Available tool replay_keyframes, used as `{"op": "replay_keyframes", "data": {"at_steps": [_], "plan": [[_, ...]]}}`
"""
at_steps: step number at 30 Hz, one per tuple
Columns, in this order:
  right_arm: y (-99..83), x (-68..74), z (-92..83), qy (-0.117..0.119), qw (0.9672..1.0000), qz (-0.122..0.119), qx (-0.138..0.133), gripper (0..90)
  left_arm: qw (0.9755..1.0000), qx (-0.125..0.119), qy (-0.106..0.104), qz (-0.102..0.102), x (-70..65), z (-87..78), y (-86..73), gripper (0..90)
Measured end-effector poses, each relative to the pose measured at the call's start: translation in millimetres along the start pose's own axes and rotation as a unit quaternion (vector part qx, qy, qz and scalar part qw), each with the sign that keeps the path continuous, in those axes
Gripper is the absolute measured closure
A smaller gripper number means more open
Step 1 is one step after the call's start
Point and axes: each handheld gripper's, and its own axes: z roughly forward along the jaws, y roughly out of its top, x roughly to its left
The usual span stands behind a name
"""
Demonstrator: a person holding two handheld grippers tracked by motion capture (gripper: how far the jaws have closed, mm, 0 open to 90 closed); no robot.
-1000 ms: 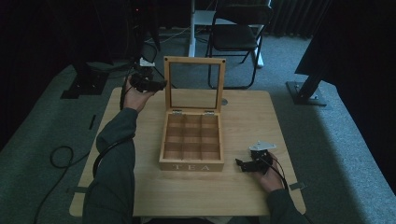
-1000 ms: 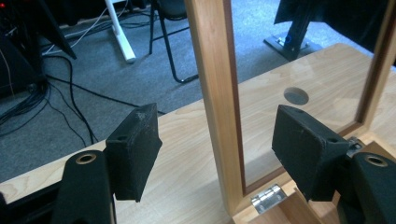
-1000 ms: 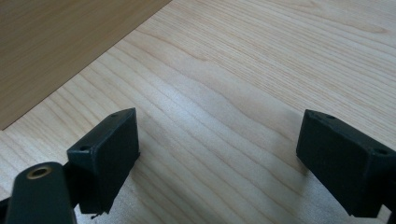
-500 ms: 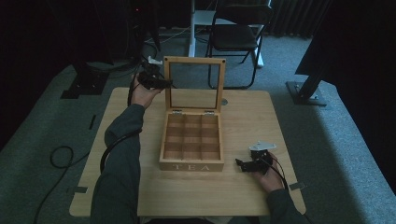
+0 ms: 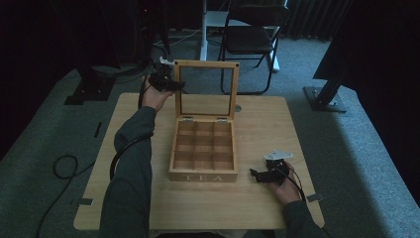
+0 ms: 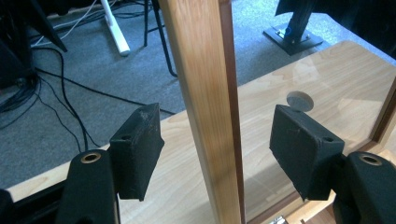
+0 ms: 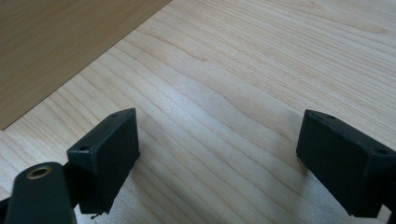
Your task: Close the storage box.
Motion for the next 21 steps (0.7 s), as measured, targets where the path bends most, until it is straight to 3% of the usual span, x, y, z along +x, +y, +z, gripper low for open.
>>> {"op": "replay_keyframes", "data": {"at_steps": [2,3,5,6,10,14,21], "plan": [[0.0,0.0,0.0,0.000,1.0000,0.000,0.000,12.7,1.0000,-0.001,-0.003,-0.004,0.6,1.5,1.4,34.7],[0.0,0.0,0.0,0.000,1.0000,0.000,0.000,12.7,0.9995,-0.011,-0.018,-0.021,2.4,1.6,2.4,35.3],[0.0,0.0,0.0,0.000,1.0000,0.000,0.000,12.7,0.9995,-0.011,-0.018,-0.021,2.4,1.6,2.4,35.9],[0.0,0.0,0.0,0.000,1.0000,0.000,0.000,12.7,0.9988,-0.019,-0.028,-0.035,3.9,1.6,4.4,35.9],[0.1,-0.1,0.1,0.001,1.0000,0.000,-0.001,12.7,0.9991,-0.014,-0.024,-0.031,5.0,3.5,7.7,37.5],[0.0,-0.1,0.1,0.001,1.0000,-0.001,-0.001,12.7,0.9986,-0.021,-0.029,-0.041,8.5,3.5,11.5,38.3],[-0.4,0.1,-0.5,0.002,1.0000,-0.001,0.000,12.7,0.9984,-0.025,-0.037,-0.035,6.2,2.2,17.9,40.5]]}}
